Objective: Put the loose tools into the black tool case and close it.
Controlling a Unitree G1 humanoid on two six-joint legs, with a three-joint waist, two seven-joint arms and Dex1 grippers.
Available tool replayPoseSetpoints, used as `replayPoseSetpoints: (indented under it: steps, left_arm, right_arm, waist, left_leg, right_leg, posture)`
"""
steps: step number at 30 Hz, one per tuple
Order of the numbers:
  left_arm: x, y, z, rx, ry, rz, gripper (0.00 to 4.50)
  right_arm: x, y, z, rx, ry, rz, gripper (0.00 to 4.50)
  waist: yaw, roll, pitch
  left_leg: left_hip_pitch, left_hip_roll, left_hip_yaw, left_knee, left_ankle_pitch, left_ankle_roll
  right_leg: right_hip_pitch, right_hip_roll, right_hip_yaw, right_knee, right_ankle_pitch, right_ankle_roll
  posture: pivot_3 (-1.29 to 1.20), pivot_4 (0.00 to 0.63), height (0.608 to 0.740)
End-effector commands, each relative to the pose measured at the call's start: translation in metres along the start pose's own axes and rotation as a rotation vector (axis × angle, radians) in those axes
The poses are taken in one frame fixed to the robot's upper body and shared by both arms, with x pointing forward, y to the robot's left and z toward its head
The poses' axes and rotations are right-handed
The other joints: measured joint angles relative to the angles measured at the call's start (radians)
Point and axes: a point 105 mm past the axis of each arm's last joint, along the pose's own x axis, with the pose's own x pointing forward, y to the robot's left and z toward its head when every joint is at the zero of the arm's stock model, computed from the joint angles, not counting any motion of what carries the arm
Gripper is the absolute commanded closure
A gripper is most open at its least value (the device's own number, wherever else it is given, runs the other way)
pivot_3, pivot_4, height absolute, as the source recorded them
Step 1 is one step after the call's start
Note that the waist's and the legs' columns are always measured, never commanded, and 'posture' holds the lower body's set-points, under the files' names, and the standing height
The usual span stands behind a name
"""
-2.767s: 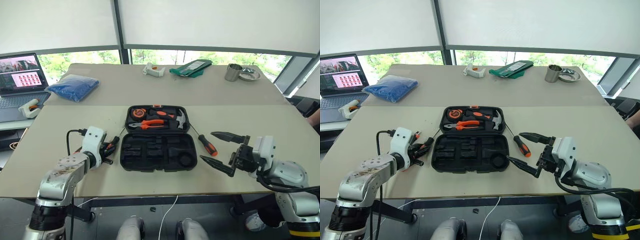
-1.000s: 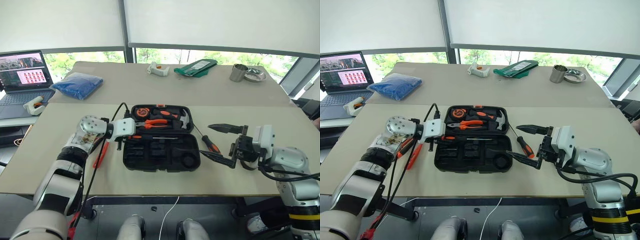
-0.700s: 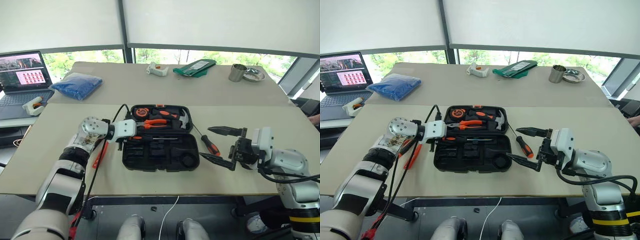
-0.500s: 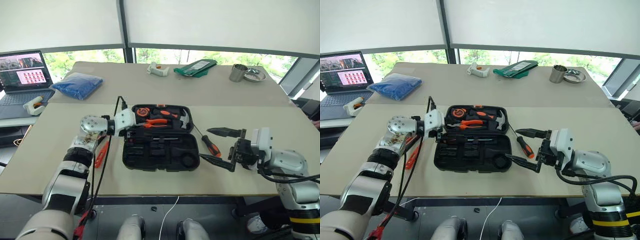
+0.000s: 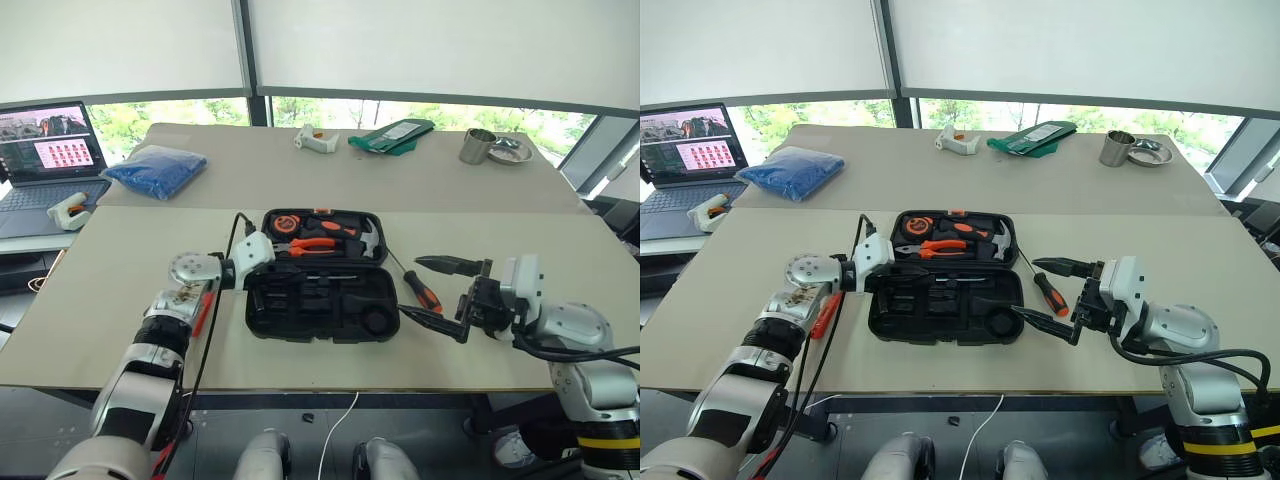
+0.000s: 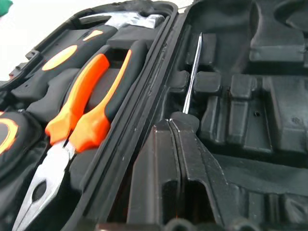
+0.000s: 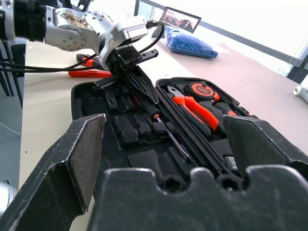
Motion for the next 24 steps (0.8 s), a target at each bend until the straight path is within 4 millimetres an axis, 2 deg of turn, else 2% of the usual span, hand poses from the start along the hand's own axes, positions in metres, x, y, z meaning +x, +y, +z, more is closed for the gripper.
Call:
replayPoseSetpoints:
  steps: [1, 4, 7, 9, 10, 11, 12, 13, 15, 17, 21, 23, 24]
  left_arm:
    - [0.008, -0.006, -0.008, -0.027, 0.041, 0.000, 4.47]
    - [0.008, -0.008, -0.011, -0.028, 0.037, -0.005, 4.47]
    - [0.005, -0.008, -0.001, -0.009, -0.031, 0.002, 4.47]
    - [-0.008, 0.001, 0.024, -0.017, -0.194, 0.042, 4.47]
    - [-0.018, 0.004, 0.036, -0.017, -0.273, 0.050, 3.97]
    - [-0.027, 0.005, 0.045, -0.012, -0.332, 0.056, 3.72]
    - [-0.036, 0.005, 0.051, -0.008, -0.374, 0.062, 3.47]
    - [-0.043, 0.003, 0.054, -0.012, -0.393, 0.060, 2.93]
    - [-0.057, -0.004, 0.061, 0.034, -0.418, 0.047, 2.22]
    - [-0.070, -0.020, 0.057, 0.037, -0.381, -0.016, 1.53]
    - [-0.099, -0.034, 0.037, -0.017, -0.315, -0.023, 0.07]
    - [-0.111, -0.037, 0.029, -0.045, -0.287, -0.007, 0.07]
    - [-0.118, -0.040, 0.024, -0.078, -0.272, 0.009, 0.07]
  right_arm:
    - [-0.004, -0.004, 0.006, -0.019, -0.021, -0.049, 0.00]
    - [-0.010, -0.004, 0.003, -0.009, -0.011, -0.091, 0.00]
    - [-0.018, -0.008, 0.004, 0.005, -0.013, -0.156, 0.00]
    - [-0.038, -0.016, 0.000, 0.018, 0.019, -0.264, 0.00]
    - [-0.051, -0.019, -0.004, 0.025, 0.046, -0.325, 0.00]
    - [-0.062, -0.021, -0.009, 0.036, 0.077, -0.375, 0.00]
    - [-0.072, -0.020, -0.014, 0.037, 0.111, -0.409, 0.00]
    - [-0.079, -0.018, -0.019, 0.036, 0.142, -0.434, 0.00]
    - [-0.097, -0.017, -0.030, 0.029, 0.211, -0.505, 0.00]
    - [-0.113, -0.012, -0.041, 0.053, 0.263, -0.570, 0.00]
    - [-0.138, 0.003, -0.060, 0.099, 0.356, -0.651, 0.00]
    - [-0.145, 0.006, -0.065, 0.122, 0.396, -0.686, 0.00]
    - [-0.145, 0.006, -0.064, 0.136, 0.391, -0.699, 0.00]
  waist:
    - [0.001, 0.000, 0.000]
    - [0.003, 0.000, 0.000]
    - [0.002, 0.000, 0.000]
    - [0.001, 0.000, 0.000]
    - [0.002, 0.000, 0.000]
    - [0.003, 0.000, 0.000]
    - [0.003, 0.000, 0.000]
    - [0.002, 0.000, 0.000]
    - [-0.003, 0.001, 0.000]
    - [-0.007, 0.001, -0.001]
    - [-0.018, 0.005, -0.003]
    - [-0.021, 0.005, -0.002]
    - [-0.023, 0.005, -0.002]
  left_leg:
    - [0.000, 0.000, 0.000, 0.000, 0.000, 0.000]
    - [0.000, 0.000, 0.000, 0.001, 0.000, 0.000]
    - [0.001, 0.000, -0.001, 0.001, 0.000, 0.000]
    - [0.001, 0.000, -0.001, 0.001, 0.000, 0.000]
    - [0.000, 0.000, -0.002, 0.001, 0.000, 0.000]
    - [0.000, 0.000, -0.002, 0.001, 0.000, 0.000]
    - [0.000, 0.001, -0.002, 0.001, 0.000, 0.000]
    - [-0.001, 0.001, -0.002, 0.001, 0.000, 0.001]
    - [-0.001, 0.001, -0.002, 0.001, -0.001, 0.001]
    - [0.001, 0.001, -0.001, 0.001, -0.001, 0.001]
    - [0.003, 0.001, -0.001, 0.001, -0.001, 0.000]
    - [0.003, 0.003, -0.002, 0.000, -0.001, 0.000]
    - [0.003, 0.003, -0.002, 0.000, -0.005, -0.006]
  right_leg:
    - [0.000, 0.000, 0.000, 0.000, 0.000, 0.000]
    - [0.001, 0.000, 0.000, 0.000, 0.000, 0.000]
    - [0.001, 0.000, 0.000, 0.000, 0.000, 0.000]
    - [0.001, 0.000, 0.000, 0.000, 0.000, 0.000]
    - [0.001, 0.000, 0.000, 0.000, 0.000, 0.000]
    - [0.001, 0.000, 0.000, 0.000, 0.000, 0.000]
    - [0.001, 0.000, 0.000, 0.000, 0.000, 0.000]
    - [0.000, 0.000, 0.000, 0.000, 0.000, 0.000]
    - [0.001, 0.000, 0.000, 0.000, 0.000, 0.000]
    - [0.001, 0.000, 0.001, 0.000, 0.000, 0.000]
    - [0.001, 0.000, 0.002, 0.000, -0.001, -0.002]
    - [0.001, 0.000, 0.002, 0.000, -0.004, -0.006]
    - [0.001, 0.000, 0.002, 0.000, -0.004, -0.006]
  posture:
    - [0.00, 0.150, 0.740]
    - [0.00, 0.150, 0.740]
    - [0.00, 0.150, 0.740]
    - [0.00, 0.150, 0.740]
    - [0.00, 0.150, 0.740]
    - [0.00, 0.150, 0.740]
    - [0.00, 0.150, 0.740]
    - [0.00, 0.150, 0.740]
    - [0.00, 0.150, 0.740]
    - [0.00, 0.150, 0.740]
    - [0.00, 0.150, 0.740]
    - [0.00, 0.150, 0.740]
    - [0.00, 0.150, 0.740]
